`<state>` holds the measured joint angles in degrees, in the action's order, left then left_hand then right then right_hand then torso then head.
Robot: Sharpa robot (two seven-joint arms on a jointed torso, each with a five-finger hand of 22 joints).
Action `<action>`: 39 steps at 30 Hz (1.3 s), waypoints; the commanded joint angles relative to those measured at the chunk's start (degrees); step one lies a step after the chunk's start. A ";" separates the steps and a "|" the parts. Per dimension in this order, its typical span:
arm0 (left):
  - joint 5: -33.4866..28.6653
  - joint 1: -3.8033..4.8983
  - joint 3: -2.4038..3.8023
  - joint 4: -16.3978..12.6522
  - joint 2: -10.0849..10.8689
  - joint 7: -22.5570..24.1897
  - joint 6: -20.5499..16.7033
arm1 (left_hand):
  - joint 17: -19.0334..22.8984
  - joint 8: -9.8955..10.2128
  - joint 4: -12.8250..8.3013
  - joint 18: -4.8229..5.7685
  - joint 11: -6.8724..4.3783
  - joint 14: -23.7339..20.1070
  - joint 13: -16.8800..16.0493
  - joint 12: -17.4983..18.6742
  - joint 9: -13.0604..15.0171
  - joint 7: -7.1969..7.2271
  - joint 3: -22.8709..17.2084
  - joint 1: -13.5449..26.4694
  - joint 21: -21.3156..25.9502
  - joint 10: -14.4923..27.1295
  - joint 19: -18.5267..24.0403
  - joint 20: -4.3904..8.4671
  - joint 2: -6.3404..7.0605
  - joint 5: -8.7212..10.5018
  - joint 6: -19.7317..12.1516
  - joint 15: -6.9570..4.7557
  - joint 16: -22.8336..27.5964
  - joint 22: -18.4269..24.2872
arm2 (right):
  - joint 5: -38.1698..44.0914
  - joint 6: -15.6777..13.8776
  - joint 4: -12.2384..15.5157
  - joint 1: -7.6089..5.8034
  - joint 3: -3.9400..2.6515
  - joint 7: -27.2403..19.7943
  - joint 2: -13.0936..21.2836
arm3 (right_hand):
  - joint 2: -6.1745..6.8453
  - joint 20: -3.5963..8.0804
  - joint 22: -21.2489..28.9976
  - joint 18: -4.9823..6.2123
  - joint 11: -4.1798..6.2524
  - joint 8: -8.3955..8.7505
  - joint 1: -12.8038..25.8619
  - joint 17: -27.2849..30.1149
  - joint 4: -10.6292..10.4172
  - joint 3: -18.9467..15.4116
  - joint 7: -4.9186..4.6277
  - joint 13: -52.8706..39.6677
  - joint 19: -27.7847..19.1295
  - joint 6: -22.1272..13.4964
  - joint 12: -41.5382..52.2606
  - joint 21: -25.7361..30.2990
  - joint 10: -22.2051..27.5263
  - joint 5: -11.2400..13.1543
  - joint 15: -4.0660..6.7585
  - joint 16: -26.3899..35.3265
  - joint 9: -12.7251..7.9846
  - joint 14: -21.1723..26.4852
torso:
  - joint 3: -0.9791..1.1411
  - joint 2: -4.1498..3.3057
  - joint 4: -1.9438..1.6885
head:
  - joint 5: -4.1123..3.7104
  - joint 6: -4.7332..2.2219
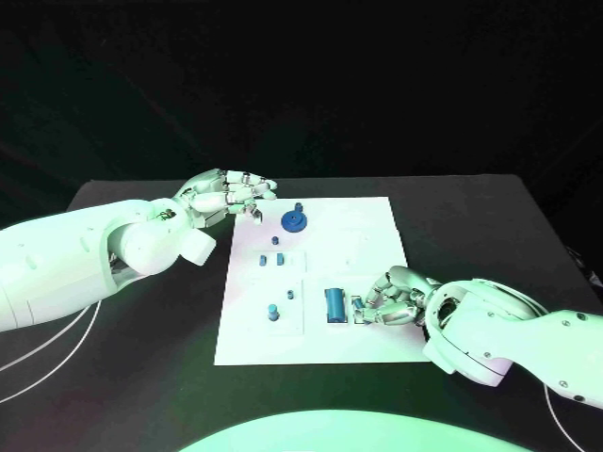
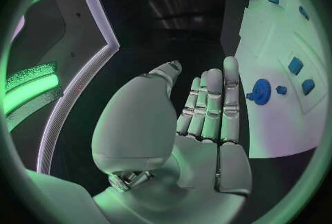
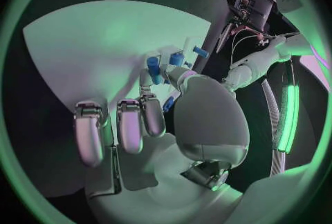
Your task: Assemble the parts on the task board
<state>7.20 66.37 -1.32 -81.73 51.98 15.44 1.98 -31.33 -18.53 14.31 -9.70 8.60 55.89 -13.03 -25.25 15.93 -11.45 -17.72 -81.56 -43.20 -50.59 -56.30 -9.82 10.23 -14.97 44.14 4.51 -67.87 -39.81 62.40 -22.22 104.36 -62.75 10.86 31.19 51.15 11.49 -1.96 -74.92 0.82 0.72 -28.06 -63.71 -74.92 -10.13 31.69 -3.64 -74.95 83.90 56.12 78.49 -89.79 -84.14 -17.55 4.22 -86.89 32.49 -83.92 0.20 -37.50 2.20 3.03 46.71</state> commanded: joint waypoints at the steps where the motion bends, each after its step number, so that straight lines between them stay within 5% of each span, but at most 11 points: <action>1: -0.23 0.02 0.04 -0.19 -0.12 0.31 1.06 | 0.08 -0.37 0.31 -0.81 -0.01 -0.49 0.00 -0.33 -0.07 -0.93 -0.06 -0.54 0.18 0.34 -0.10 -0.06 -0.18 0.02 0.45 0.03 -0.34 0.08 | -0.35 0.00 -0.11 0.15 0.01 -0.18 -0.32 | 0.06 0.28 -15.08 -0.82 0.09 0.09 1.25 -9.31 -0.54 -0.03 0.18 -8.74 6.10 0.35 0.36 -0.21 -0.93 0.45 0.27 0.01 -0.14 -4.95 | 0.01 0.01 -0.05 | -0.04 0.04; 19: -0.23 0.03 0.04 -0.24 0.06 -0.06 1.15 | 0.09 -0.39 0.38 -0.81 0.00 -0.49 0.01 -0.34 -0.08 -0.94 -0.04 -0.51 0.19 0.34 -0.10 -0.06 -0.22 0.03 0.45 0.03 -0.36 0.08 | -0.27 -0.12 -0.96 0.18 0.00 -0.12 -0.86 | -0.52 0.26 -15.08 -0.82 0.09 0.09 3.42 -9.36 -1.68 -0.19 0.19 -8.87 6.10 0.65 0.53 -0.21 -1.04 1.02 0.25 -0.02 -0.17 -4.97 | -0.03 -0.04 -0.02 | 0.10 -0.01; 30: -0.22 0.03 0.04 -0.21 0.11 -0.18 1.15 | 0.11 -0.41 0.49 -0.81 0.01 -0.50 0.02 -0.35 -0.09 -0.96 -0.02 -0.46 0.20 0.36 -0.10 -0.06 -0.30 0.02 0.45 0.04 -0.37 0.08 | -0.20 0.06 -1.07 0.16 -0.01 -0.77 -1.35 | 0.60 0.16 -15.08 -0.82 -0.03 0.14 6.98 -9.31 -3.33 -2.30 0.09 -8.97 6.10 0.83 0.59 -0.21 -1.08 7.70 0.14 0.00 -0.21 -4.96 | 0.01 0.03 -0.01 | 0.14 0.01; 39: -0.19 0.03 0.04 -0.22 0.14 -0.22 1.15 | 0.11 -0.41 0.49 -0.81 0.01 -0.50 0.02 -0.35 -0.09 -0.96 -0.02 -0.46 0.20 0.36 -0.10 -0.06 -0.30 0.02 0.45 0.04 -0.37 0.08 | 0.02 0.73 -1.13 0.15 -0.01 -0.92 -0.85 | 0.89 0.15 -15.08 -0.82 -0.02 0.17 7.37 -9.28 -3.71 -3.21 0.13 -8.98 6.10 0.86 0.57 -0.21 -1.07 9.12 0.15 0.02 -0.24 -4.95 | 0.00 0.01 0.02 | 0.14 0.05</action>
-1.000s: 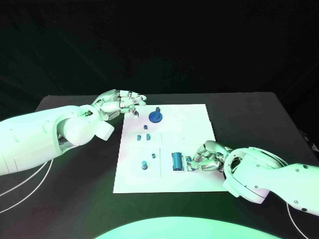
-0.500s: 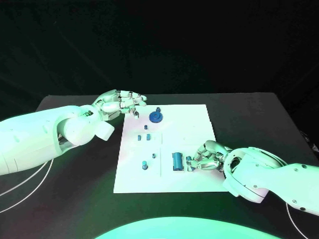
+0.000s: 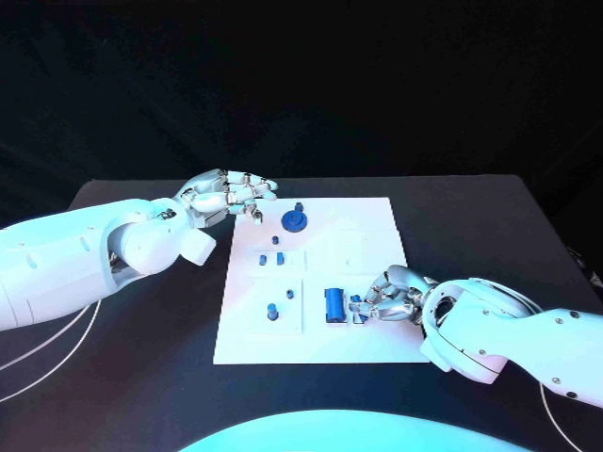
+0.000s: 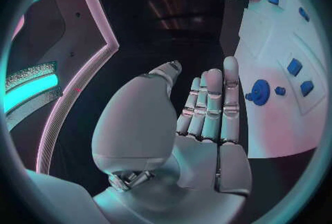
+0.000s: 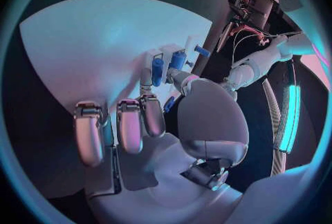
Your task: Assemble the parts on the task board
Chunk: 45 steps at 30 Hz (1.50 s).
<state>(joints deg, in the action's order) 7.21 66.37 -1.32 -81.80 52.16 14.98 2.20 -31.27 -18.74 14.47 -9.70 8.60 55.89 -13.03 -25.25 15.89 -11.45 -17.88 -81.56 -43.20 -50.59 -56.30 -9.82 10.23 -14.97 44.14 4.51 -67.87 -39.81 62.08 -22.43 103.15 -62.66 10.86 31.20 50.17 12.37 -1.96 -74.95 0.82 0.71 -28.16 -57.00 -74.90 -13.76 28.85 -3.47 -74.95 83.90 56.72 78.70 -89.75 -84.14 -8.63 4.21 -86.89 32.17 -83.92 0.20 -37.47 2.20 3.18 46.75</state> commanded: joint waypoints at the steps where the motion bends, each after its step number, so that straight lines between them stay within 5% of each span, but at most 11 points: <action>1: -0.19 0.03 0.04 -0.14 -0.03 0.24 0.93 | 0.05 -0.20 0.33 -0.81 0.01 -0.50 0.02 -0.35 -0.05 -0.96 0.14 -0.46 0.20 0.36 -0.10 -0.06 -0.30 0.02 0.45 0.04 -0.37 0.08 | 0.39 1.00 0.08 0.06 -0.01 -0.97 0.23 | 0.01 0.15 -15.05 -0.82 -0.01 0.27 0.67 -9.30 -0.09 -0.37 -0.05 -8.98 6.10 0.26 0.36 -0.25 -1.07 0.20 0.16 0.02 0.08 -4.95 | 0.01 -0.02 0.01 | -0.02 0.01; 12: -0.16 0.03 0.04 -0.13 0.08 0.16 0.81 | 0.05 -0.20 0.33 -0.81 0.01 -0.50 0.02 -0.35 -0.05 -0.96 0.14 -0.46 0.20 0.36 -0.10 -0.06 -0.30 0.02 0.45 0.04 -0.37 0.08 | -0.96 3.39 0.22 0.02 -0.01 -2.97 1.45 | 0.43 0.19 -15.05 -0.82 0.07 0.35 -2.64 -9.46 2.01 -1.49 0.03 -9.15 6.10 0.26 0.58 -0.25 -1.17 3.15 0.21 -0.07 0.03 -4.98 | 0.02 -0.01 -0.03 | 0.14 0.14; 39: -0.09 0.03 0.04 -0.05 0.12 -0.19 0.91 | 0.11 -0.24 0.52 -0.80 0.03 -0.52 0.04 -0.38 -0.10 -0.98 0.18 -0.49 0.23 0.41 -0.11 -0.07 -0.41 0.01 0.43 0.06 -0.40 0.08 | -1.79 3.29 1.61 0.04 -0.01 -4.32 2.09 | -0.52 0.18 -15.05 -0.82 0.02 0.45 -1.81 -9.45 1.04 -1.89 -0.01 -9.16 6.10 0.42 0.57 -0.25 -1.18 2.36 0.17 -0.07 -0.08 -4.98 | -0.02 0.01 -0.01 | 0.19 0.19; 45: -0.04 0.03 0.04 -0.06 0.10 -0.20 0.93 | 0.11 -0.24 0.52 -0.80 0.03 -0.52 0.04 -0.38 -0.10 -0.98 0.18 -0.49 0.23 0.41 -0.11 -0.07 -0.41 0.01 0.43 0.06 -0.40 0.08 | 0.62 4.17 1.02 0.03 -0.01 -4.00 2.19 | -0.76 0.41 -15.05 -0.82 0.40 0.40 -7.47 -9.52 5.64 0.72 0.40 -9.20 6.10 0.49 0.56 -0.25 -1.19 2.97 0.49 -0.10 -0.06 -4.99 | -0.02 0.01 0.01 | 0.17 0.21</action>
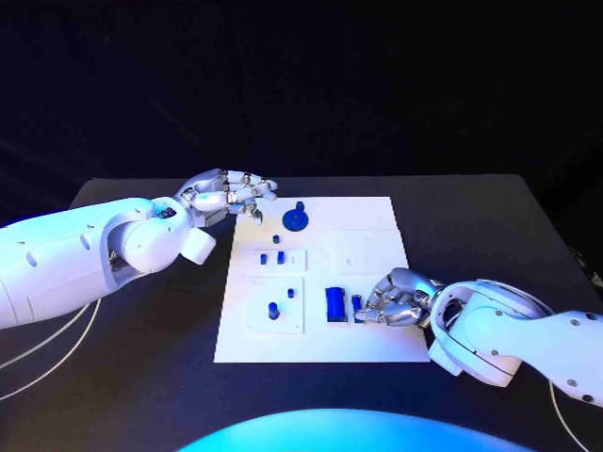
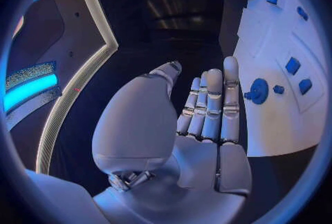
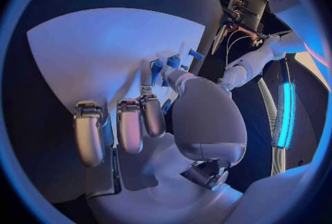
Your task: Assemble the parts on the task board
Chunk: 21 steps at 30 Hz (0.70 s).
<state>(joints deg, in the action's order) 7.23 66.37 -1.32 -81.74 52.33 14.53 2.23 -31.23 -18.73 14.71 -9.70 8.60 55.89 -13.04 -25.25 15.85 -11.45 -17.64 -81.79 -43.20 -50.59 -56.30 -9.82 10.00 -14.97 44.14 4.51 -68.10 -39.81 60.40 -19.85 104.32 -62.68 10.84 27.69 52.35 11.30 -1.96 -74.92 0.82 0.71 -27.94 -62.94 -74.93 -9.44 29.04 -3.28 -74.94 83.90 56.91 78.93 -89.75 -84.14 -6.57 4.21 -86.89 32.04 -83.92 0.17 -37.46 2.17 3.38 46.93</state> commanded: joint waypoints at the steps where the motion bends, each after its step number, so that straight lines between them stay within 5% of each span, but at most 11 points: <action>1: -0.06 0.03 0.04 -0.11 -0.07 0.26 0.90 | 0.07 -0.25 0.28 -0.80 0.03 -0.52 0.04 -0.38 -0.07 -0.98 -0.06 -0.26 0.23 0.41 -0.11 -0.07 -0.18 0.02 0.44 0.06 -0.18 0.09 | 2.73 1.74 -0.22 0.05 0.01 -0.42 0.01 | 0.40 0.44 -15.08 -0.82 0.44 0.14 -2.08 -9.54 1.86 0.76 0.25 -9.21 6.10 0.40 0.33 -0.25 -1.19 1.31 0.52 -0.13 0.07 -5.00 | 0.02 0.00 0.04 | -0.04 0.04; 6: -0.05 0.03 0.04 -0.10 -0.08 0.25 0.90 | 0.07 -0.25 0.28 -0.80 0.03 -0.52 0.04 -0.38 -0.07 -0.98 -0.06 -0.26 0.23 0.41 -0.11 -0.07 -0.18 0.02 0.44 0.06 -0.18 0.09 | 3.89 1.85 -0.71 0.05 0.01 -0.18 -0.05 | 0.74 0.57 -15.08 -0.82 0.63 -0.13 -3.96 -9.63 3.71 1.41 0.48 -9.28 6.10 0.90 0.41 -0.25 -1.25 3.44 0.66 -0.17 0.11 -5.01 | 0.03 -0.01 0.03 | -0.06 0.02; 21: 0.02 0.03 0.04 -0.10 -0.16 0.25 0.98 | 0.10 -0.28 0.37 -0.80 0.03 -0.53 0.05 -0.41 -0.09 -0.99 -0.05 -0.29 0.24 0.41 -0.12 -0.07 -0.25 0.01 0.45 0.07 -0.20 0.09 | 3.75 0.43 -2.86 0.08 0.01 -0.45 -1.97 | 0.39 0.63 -15.08 -0.82 0.60 -0.35 -2.52 -9.75 2.87 0.87 0.43 -9.48 6.10 1.21 0.78 -0.25 -1.47 3.55 0.68 -0.24 0.14 -5.04 | 0.04 -0.03 0.02 | -0.16 -0.23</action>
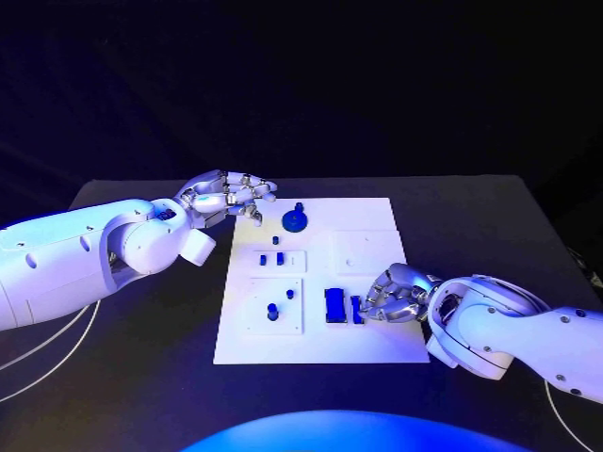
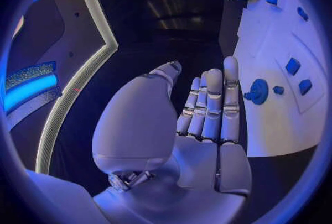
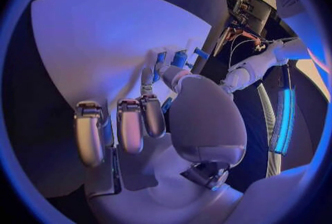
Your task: Assemble the parts on the task board
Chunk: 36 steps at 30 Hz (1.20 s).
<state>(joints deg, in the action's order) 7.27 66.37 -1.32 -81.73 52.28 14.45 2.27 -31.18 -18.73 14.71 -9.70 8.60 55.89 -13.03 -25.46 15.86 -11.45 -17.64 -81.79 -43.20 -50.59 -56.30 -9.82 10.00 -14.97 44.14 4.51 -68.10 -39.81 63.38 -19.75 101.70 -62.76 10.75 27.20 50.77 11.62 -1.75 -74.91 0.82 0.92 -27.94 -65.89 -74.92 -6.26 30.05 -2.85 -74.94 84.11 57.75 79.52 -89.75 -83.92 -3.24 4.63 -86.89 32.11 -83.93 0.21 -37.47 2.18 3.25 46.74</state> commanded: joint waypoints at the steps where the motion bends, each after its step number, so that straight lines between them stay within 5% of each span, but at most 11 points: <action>1: -0.02 0.02 0.04 -0.11 -0.11 0.33 0.95 | 0.05 -0.28 0.37 -0.81 0.03 -0.53 0.05 -0.20 -0.09 -0.99 -0.04 -0.29 0.24 0.41 -0.12 -0.07 -0.25 0.01 0.45 0.06 -0.20 0.09 | 0.78 0.26 -0.35 0.17 0.11 0.04 -0.45 | 0.09 0.42 -15.09 -0.82 0.39 -0.35 0.45 -9.78 -0.32 -0.16 0.00 -9.48 5.89 0.37 0.19 -0.25 -1.69 0.22 0.26 -0.25 0.08 -5.04 | 0.00 -0.02 0.01 | -0.03 -0.04; 9: -0.06 0.02 0.04 -0.10 -0.14 0.45 0.85 | 0.05 -0.28 0.37 -0.81 0.03 -0.53 0.05 -0.20 -0.09 -0.99 -0.04 -0.29 0.24 0.41 -0.12 -0.07 -0.25 0.01 0.45 0.06 -0.20 0.09 | 0.76 -1.21 -0.09 0.13 0.08 -1.46 0.32 | 0.40 0.42 -15.09 -0.82 0.38 -0.39 0.74 -9.70 -0.41 -0.51 -0.01 -9.47 5.89 0.36 0.17 -0.25 -1.68 0.22 0.25 -0.20 0.10 -5.02 | 0.00 0.05 -0.01 | 0.06 -0.10; 14: -0.42 0.01 -0.02 -0.09 -0.21 1.34 0.09 | 0.07 -0.31 0.43 -0.81 0.03 -0.53 0.06 -0.22 -0.11 -0.99 -0.02 -0.30 0.24 0.41 -0.13 -0.08 -0.28 0.02 0.47 0.07 -0.22 0.09 | -4.96 -3.57 0.00 -1.17 -0.15 -8.32 1.93 | 0.99 0.29 -14.68 -0.51 0.04 0.20 1.10 -8.76 -0.61 -1.25 -0.47 -8.91 5.43 -0.87 -0.94 1.17 -1.10 0.11 0.03 0.33 -0.13 -4.81 | 0.03 0.33 -0.10 | 0.19 -0.62; 17: -1.02 -0.06 -0.13 -0.01 -0.31 2.47 -1.13 | 0.07 -0.31 0.44 -0.81 0.04 -0.53 0.06 -0.22 -0.11 -0.98 0.00 -0.30 0.25 0.41 -0.13 -0.08 -0.26 0.03 0.46 0.07 -0.22 0.09 | -11.77 -4.77 -1.34 -2.44 -0.25 -15.01 2.42 | 1.03 -0.11 -13.97 0.01 -0.63 1.11 0.59 -7.66 -0.41 -1.53 -1.25 -8.32 4.63 -2.45 -2.18 3.62 -0.32 -0.16 -0.52 1.00 -0.48 -4.54 | -0.15 0.60 -0.03 | 0.10 -1.04; 22: -2.43 -0.50 -0.29 0.41 -0.82 5.20 -4.53 | 1.53 -0.41 0.95 -0.74 0.11 -3.40 0.25 -0.27 -0.39 -0.97 0.53 -0.75 2.57 0.79 1.82 -0.34 -0.04 0.05 0.01 0.31 2.56 1.32 | -28.17 -5.43 -7.31 -4.43 -0.53 -29.51 1.39 | 0.94 -0.84 -12.38 1.13 -1.55 2.21 -0.55 -5.19 0.41 -1.51 -2.29 -6.38 2.75 -4.40 -6.00 9.09 2.02 -0.48 -1.32 2.61 -0.88 -3.90 | -0.90 1.66 0.09 | -0.84 -2.90; 25: -3.58 -0.94 -0.33 1.37 -1.56 7.21 -7.05 | 5.13 -0.90 1.41 -0.62 0.53 -9.13 1.01 -0.04 -0.64 -1.05 1.07 -1.43 8.97 1.22 5.77 -1.30 -0.16 0.06 -0.25 1.19 9.33 5.12 | -36.76 -4.89 -12.45 -5.18 -0.80 -36.56 -0.34 | 0.85 -1.94 -8.24 3.61 -2.84 3.52 -1.34 2.03 1.22 -1.24 -3.74 0.41 -2.20 -7.22 -18.19 22.38 9.45 -0.63 -2.45 8.02 -1.23 -1.40 | -1.15 2.24 0.12 | -1.08 -3.87; 27: -4.29 -1.35 -0.34 2.62 -2.35 8.71 -8.15 | 9.25 -1.47 1.51 -0.40 1.09 -14.01 2.51 0.87 -0.86 -1.04 1.64 -1.68 16.48 1.71 8.87 -2.79 -0.30 0.04 -0.57 2.55 17.33 10.02 | -41.37 -4.01 -16.69 -5.45 -1.05 -39.95 -2.06 | 0.68 -3.55 3.25 8.52 -4.80 5.10 -2.37 22.41 1.93 0.17 -5.67 13.88 -16.01 -10.76 -40.79 54.09 25.01 -0.48 -4.26 26.44 -1.82 9.33 | -1.23 2.66 0.13 | -1.33 -4.45; 28: -4.46 -1.49 -0.34 3.11 -2.65 9.16 -8.17 | 10.44 -1.79 1.40 -0.62 1.09 -13.28 3.33 1.30 -0.95 -0.70 1.86 -1.98 18.85 1.52 8.20 -3.48 -0.47 0.00 -0.65 2.73 19.51 11.88 | -43.03 -3.72 -18.05 -5.50 -1.11 -40.79 -2.64 | 0.72 -4.09 7.15 9.53 -5.06 4.97 -2.53 26.90 2.13 0.46 -5.97 16.14 -18.39 -11.02 -42.17 61.33 25.41 -0.44 -4.56 31.64 -1.89 11.15 | -1.25 2.89 0.16 | -1.42 -4.85; 30: -4.91 -2.00 -0.34 5.12 -3.86 10.58 -7.79 | 13.96 -2.04 1.23 -0.66 1.67 -15.45 5.87 4.05 -1.39 0.22 1.15 -3.30 26.19 0.54 10.72 -4.91 -0.47 -0.54 -0.05 3.88 28.01 17.01 | -49.29 -2.70 -22.65 -5.61 -1.29 -43.43 -4.72 | 0.25 -4.94 12.01 9.52 -5.66 5.35 -3.40 33.73 2.19 2.65 -6.00 22.63 -21.22 -11.80 -48.14 67.40 28.31 -0.85 -5.36 42.69 -2.54 17.83 | -1.26 3.38 0.14 | -1.51 -5.56; 32: -5.48 -2.50 -0.33 7.51 -5.33 11.88 -7.75 | 15.43 -1.33 1.25 -0.76 1.54 -13.47 7.81 6.79 -2.02 0.65 -0.72 -3.54 30.03 -1.43 10.16 -5.64 -0.06 -0.60 0.60 3.90 32.81 20.26 | -53.78 -1.24 -27.28 -5.54 -1.46 -45.68 -6.84 | 1.21 -7.06 21.31 9.62 -6.80 8.56 -4.49 39.86 3.45 6.19 -7.12 38.86 -24.37 -11.90 -59.82 76.53 25.68 -1.10 -7.21 55.02 -5.50 20.13 | -1.24 3.88 0.04 | -1.67 -6.16; 36: -7.30 -3.24 -0.32 11.73 -7.95 13.77 -10.20 | 17.30 1.08 0.98 -0.60 1.32 -11.60 9.31 14.47 -3.09 1.48 -3.67 -2.22 37.62 -4.07 10.75 -6.64 1.13 -0.17 0.93 4.52 45.21 26.89 | -57.67 1.62 -34.56 -5.31 -1.76 -48.64 -10.23 | 0.51 -9.76 32.99 9.71 -8.85 11.90 -4.12 46.78 4.14 5.39 -7.88 54.01 -26.82 -10.56 -68.39 85.51 26.07 -0.44 -10.17 68.49 -8.26 25.11 | -1.08 4.68 -0.01 | -1.62 -7.44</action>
<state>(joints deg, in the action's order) 3.03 63.20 -1.70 -70.85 44.80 23.63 -4.90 -14.01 -17.88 15.71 -9.69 9.83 44.40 -3.80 -11.66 12.86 -10.11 -20.93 -84.30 -6.22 -54.29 -45.45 -16.20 10.99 -15.42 45.07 8.84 -23.98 -13.47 15.19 -22.28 68.46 -68.20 9.00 -14.04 40.86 12.37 -10.98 -43.98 10.18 -7.54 -16.68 -70.15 -29.23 -2.25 35.91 -10.85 -23.50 57.32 46.91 12.40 -5.63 -57.77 -3.95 -5.12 -20.38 24.33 -59.24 -0.96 -33.67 2.24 1.61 40.03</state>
